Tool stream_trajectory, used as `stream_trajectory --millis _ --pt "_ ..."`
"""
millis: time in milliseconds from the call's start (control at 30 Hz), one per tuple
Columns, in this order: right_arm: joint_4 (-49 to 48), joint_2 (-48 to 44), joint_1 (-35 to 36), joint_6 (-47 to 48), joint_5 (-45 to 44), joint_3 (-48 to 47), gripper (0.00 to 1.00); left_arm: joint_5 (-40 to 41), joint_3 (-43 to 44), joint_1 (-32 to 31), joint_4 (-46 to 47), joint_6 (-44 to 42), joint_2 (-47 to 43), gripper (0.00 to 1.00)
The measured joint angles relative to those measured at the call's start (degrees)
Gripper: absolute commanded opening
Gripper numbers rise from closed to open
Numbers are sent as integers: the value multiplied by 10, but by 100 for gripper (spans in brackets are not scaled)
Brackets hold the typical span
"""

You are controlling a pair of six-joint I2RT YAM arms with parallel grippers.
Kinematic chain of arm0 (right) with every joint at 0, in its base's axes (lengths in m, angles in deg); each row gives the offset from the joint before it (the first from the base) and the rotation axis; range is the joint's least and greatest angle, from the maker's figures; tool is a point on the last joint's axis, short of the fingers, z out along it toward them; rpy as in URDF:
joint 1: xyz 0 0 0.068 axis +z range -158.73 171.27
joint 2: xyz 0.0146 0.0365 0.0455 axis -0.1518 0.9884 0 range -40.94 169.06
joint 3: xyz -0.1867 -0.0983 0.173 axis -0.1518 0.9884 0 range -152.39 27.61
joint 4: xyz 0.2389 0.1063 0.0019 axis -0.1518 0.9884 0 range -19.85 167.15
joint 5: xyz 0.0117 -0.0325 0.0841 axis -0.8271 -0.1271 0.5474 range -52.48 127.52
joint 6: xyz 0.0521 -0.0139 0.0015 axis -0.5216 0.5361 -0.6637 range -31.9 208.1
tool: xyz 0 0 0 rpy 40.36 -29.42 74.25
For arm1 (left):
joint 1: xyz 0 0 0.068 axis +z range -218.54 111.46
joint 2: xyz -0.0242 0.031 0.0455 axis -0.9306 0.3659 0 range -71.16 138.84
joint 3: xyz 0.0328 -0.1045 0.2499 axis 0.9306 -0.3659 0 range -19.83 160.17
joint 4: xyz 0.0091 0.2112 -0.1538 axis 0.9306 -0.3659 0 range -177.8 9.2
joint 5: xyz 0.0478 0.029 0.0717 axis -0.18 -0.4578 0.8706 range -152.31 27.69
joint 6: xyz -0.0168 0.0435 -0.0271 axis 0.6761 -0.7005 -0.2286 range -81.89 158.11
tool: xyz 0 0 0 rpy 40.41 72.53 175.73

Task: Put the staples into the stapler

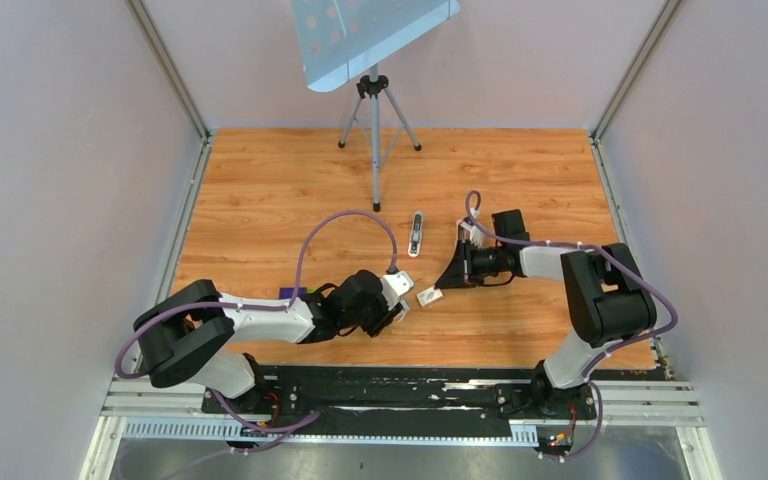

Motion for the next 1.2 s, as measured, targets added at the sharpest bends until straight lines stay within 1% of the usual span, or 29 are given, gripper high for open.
stream_trajectory --millis 67,133,233,367,500,567,667,700,767,800,933,1033,1200 --pt "20 -13 -2 4 -18 0 35 2 1 0 -2 7 -1 50" --pt "41 -27 -3 9 -38 0 41 10 2 0 -6 17 -5 53" --pt "71 -51 -3 14 -68 -1 43 26 7 0 -17 35 -19 55" --pt "110 -85 -3 17 -110 -2 43 39 34 15 -39 67 -40 55" --pt "143 -120 6 17 -162 -12 43 31 50 73 -49 113 -68 61" --pt "153 -137 22 17 -189 -19 42 23 50 105 -56 134 -90 64" --pt "167 -164 71 17 -242 -36 41 15 50 153 -71 165 -125 68" --pt "170 -169 86 17 -255 -41 40 13 51 164 -78 172 -136 76" --pt "177 -178 126 17 -292 -54 39 6 53 195 -97 188 -158 98" --pt "179 -181 145 16 -310 -60 39 5 53 211 -109 195 -171 100" --pt "188 -181 211 16 -372 -80 37 12 55 260 -156 209 -224 100" --pt "194 -175 254 15 -412 -99 36 30 61 275 -200 208 -268 100" --pt "200 -146 319 12 -462 -134 34 89 80 290 -271 212 -342 100"
